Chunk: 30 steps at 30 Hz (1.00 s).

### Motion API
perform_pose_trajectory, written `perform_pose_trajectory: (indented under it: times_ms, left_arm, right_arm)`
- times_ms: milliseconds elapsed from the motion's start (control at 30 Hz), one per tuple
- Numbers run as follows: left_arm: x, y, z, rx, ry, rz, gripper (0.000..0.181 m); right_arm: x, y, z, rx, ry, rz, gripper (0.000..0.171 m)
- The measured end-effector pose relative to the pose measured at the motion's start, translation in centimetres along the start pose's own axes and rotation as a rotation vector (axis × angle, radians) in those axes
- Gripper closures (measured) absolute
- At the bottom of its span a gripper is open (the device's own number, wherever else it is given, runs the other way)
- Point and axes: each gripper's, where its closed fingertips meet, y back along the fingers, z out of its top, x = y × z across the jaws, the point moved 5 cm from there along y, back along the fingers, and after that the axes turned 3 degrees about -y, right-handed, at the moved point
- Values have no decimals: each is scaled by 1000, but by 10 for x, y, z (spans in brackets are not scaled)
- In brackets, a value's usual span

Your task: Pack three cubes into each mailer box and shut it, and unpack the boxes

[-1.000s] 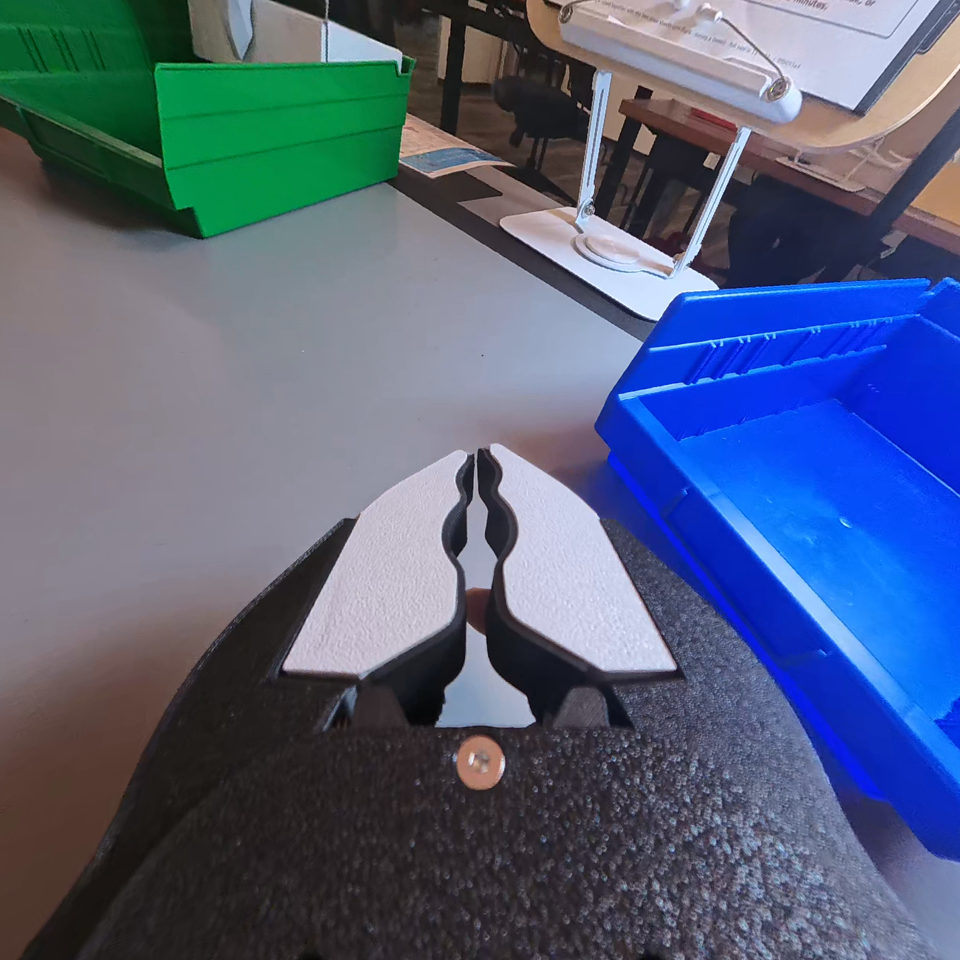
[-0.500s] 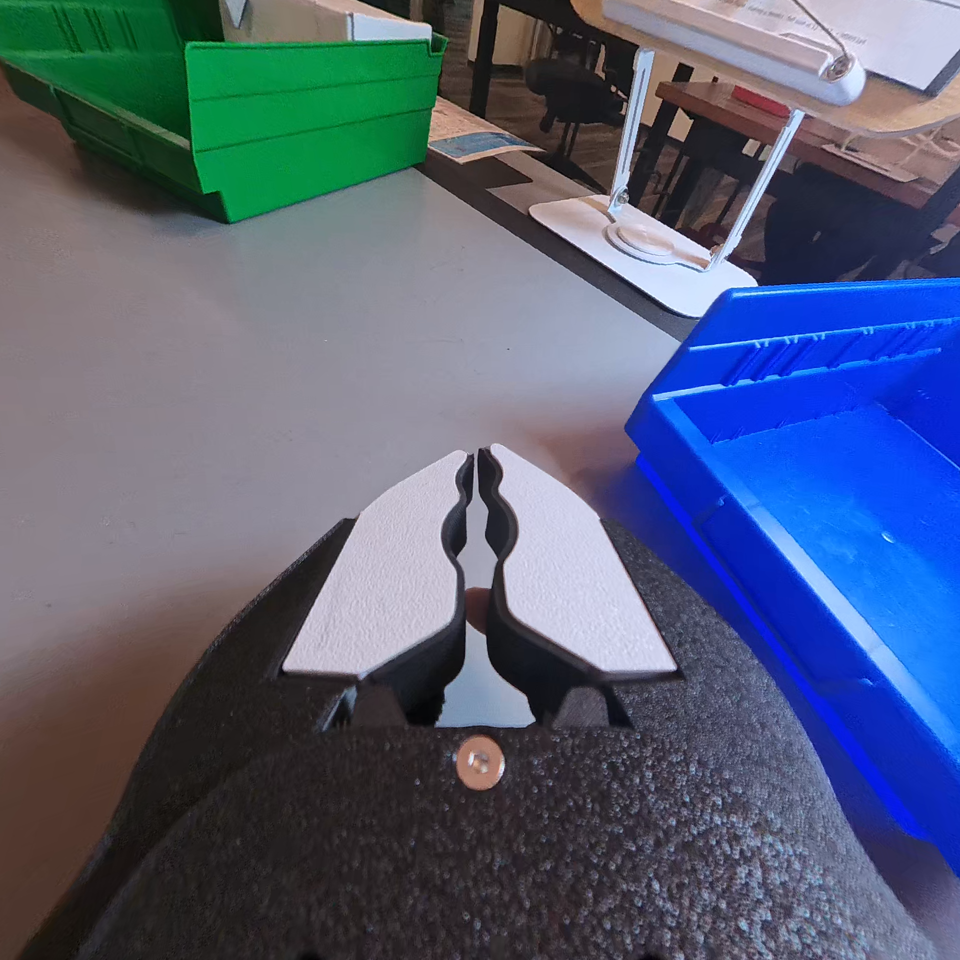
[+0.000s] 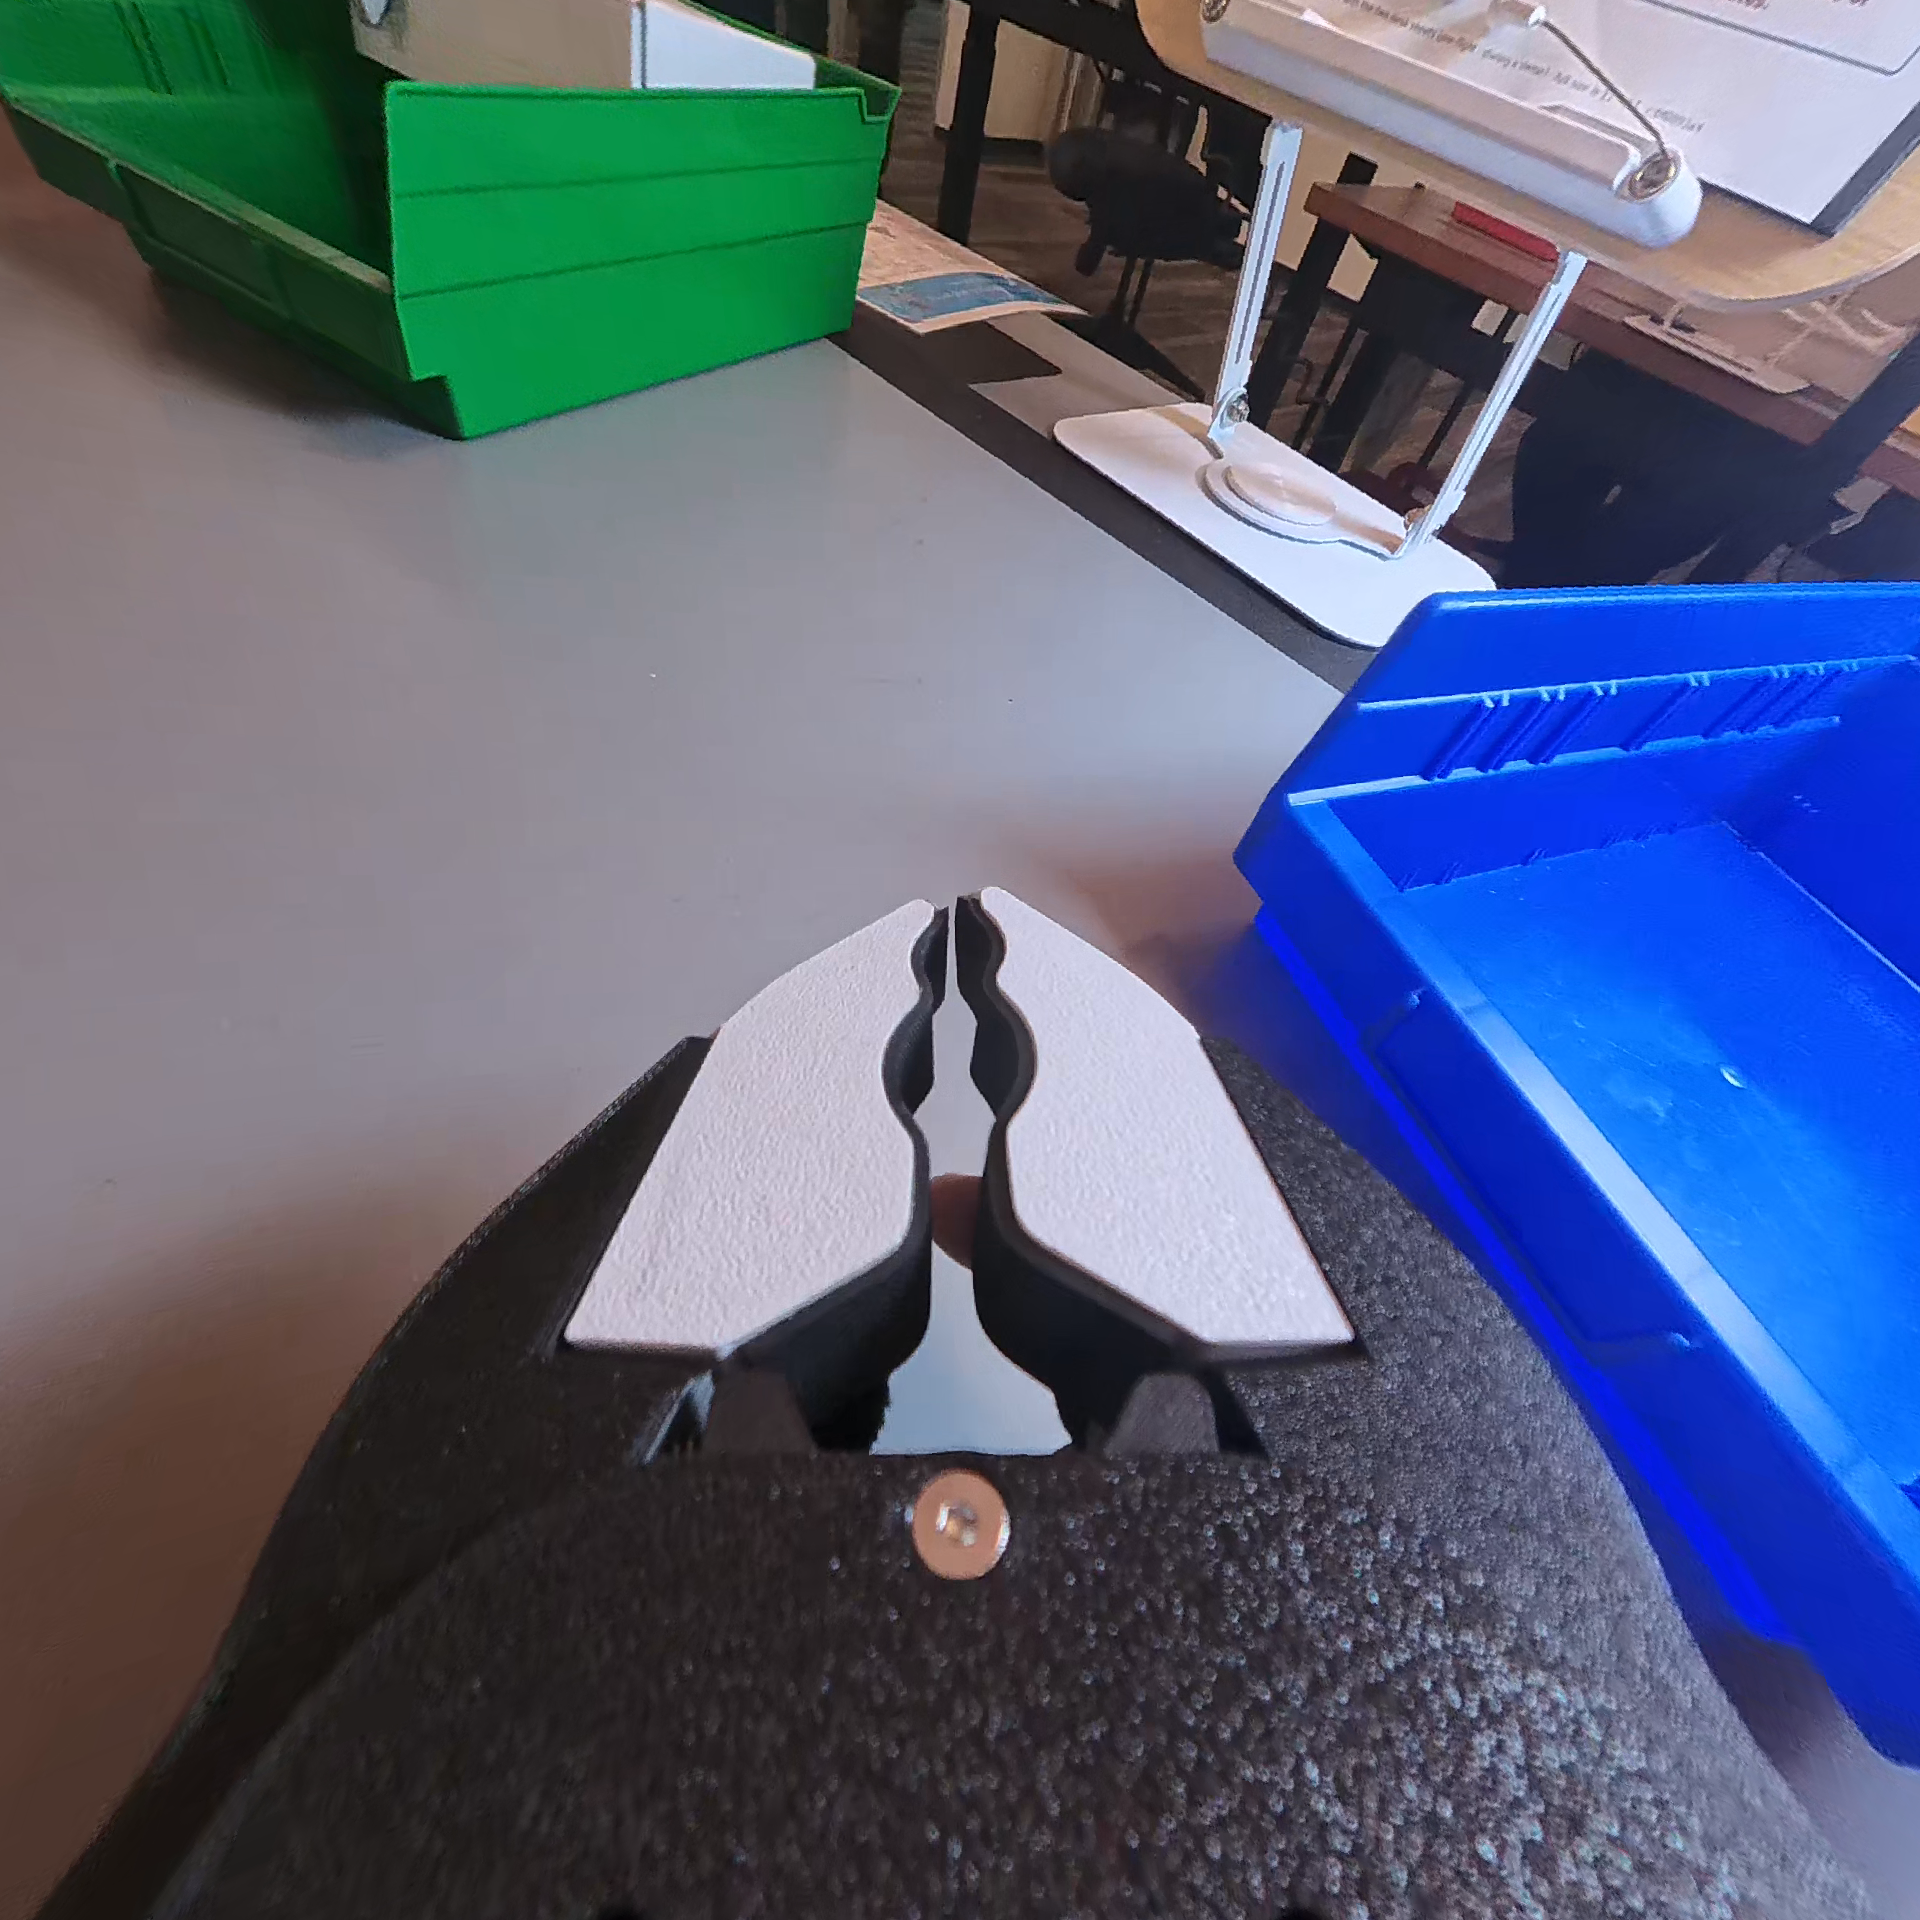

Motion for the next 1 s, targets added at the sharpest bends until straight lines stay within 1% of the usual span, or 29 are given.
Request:
perform_pose_trajectory:
  times_ms: [133,233,300,400,567,733,1000]
  left_arm:
    - [-8,-4,-5,-20,-46,40,52]
    - [-10,-9,-11,0,-64,59,44]
    - [-8,-11,-13,14,-88,78,41]
    - [-5,-9,-12,12,-116,81,40]
    - [-3,-18,-10,31,-151,65,40]
    - [-11,-9,-5,-86,-66,38,42]
    - [-33,30,-7,-472,47,25,46]
  right_arm:
    - [3,-1,-2,14,20,12,170]
    - [4,-2,-4,24,25,16,170]
    - [4,-4,-5,30,19,19,170]
    - [4,-6,-7,43,11,20,170]
    - [5,-11,-9,63,15,23,170]
    - [5,-7,-8,54,20,21,170]
    - [9,0,1,8,46,26,170]
